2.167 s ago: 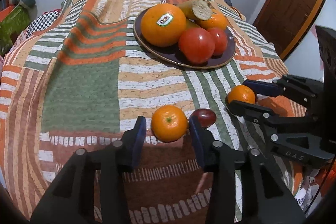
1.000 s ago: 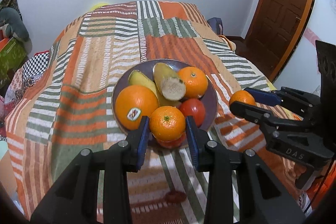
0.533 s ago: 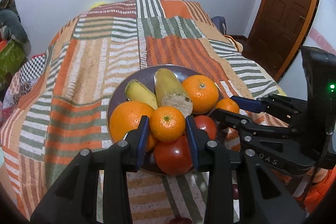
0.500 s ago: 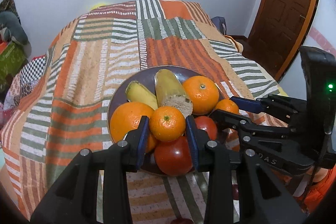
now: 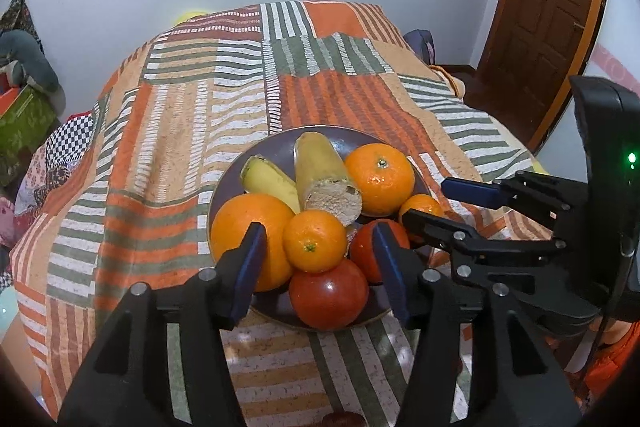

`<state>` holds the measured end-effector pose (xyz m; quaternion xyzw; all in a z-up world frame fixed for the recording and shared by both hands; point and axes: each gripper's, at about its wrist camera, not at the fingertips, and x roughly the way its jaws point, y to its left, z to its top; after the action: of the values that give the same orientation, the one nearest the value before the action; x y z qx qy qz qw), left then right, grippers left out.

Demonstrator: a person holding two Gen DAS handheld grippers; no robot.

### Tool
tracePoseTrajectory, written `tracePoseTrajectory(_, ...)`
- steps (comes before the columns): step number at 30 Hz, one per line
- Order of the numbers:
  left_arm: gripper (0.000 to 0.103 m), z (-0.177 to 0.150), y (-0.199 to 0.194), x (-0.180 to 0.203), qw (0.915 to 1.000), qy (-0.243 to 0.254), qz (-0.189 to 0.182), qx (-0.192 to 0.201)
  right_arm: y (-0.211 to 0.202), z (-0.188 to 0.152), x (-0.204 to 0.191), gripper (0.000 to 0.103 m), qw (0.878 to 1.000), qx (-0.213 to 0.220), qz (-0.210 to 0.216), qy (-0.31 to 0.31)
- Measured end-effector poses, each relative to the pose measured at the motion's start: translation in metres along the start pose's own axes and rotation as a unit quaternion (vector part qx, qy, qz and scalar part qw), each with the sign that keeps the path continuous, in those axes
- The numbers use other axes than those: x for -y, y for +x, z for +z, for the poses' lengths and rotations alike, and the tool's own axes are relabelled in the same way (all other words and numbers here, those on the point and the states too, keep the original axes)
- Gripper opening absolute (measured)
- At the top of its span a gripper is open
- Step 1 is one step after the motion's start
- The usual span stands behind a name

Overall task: Organize fruits
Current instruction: 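Carry the tangerine with left tool while right tool carries its tangerine to the plate, then open both tools over the plate and move toward the dark red plums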

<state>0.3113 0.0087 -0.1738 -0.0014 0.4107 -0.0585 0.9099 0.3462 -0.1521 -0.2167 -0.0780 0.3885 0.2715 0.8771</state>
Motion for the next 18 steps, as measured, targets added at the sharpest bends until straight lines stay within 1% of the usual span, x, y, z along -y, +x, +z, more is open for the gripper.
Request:
tracePoseTrajectory(3, 0.055, -0.001, -0.014, -0.004, 0.9999, -0.011, -0.006, 0.007, -0.010, -0.001, -0.001, 0.047, 1.000, 0.007, -0.001, 0.000)
tracePoseTrajectory(9, 0.059, -0.008, -0.046, -0.008, 0.9998, -0.011, -0.003, 0.016, -0.039, -0.005, -0.006, 0.047, 1.000, 0.021, 0.004, -0.003)
tracePoseTrajectory(11, 0.059, -0.013, -0.054, -0.009, 0.9998, -0.012, -0.007, 0.013, -0.050, -0.009, -0.010, 0.049, 1.000, 0.024, 0.007, -0.006)
tracePoseTrajectory(13, 0.059, -0.020, -0.061, -0.010, 0.9998, -0.016, -0.009, 0.011, -0.059, -0.013, -0.014, 0.056, 1.000, 0.028, 0.008, -0.009)
tracePoseTrajectory(18, 0.062, -0.042, -0.079, -0.012, 0.9998, -0.014, 0.000, 0.010, -0.076, -0.029, -0.027, 0.057, 0.999, 0.032, 0.008, -0.017)
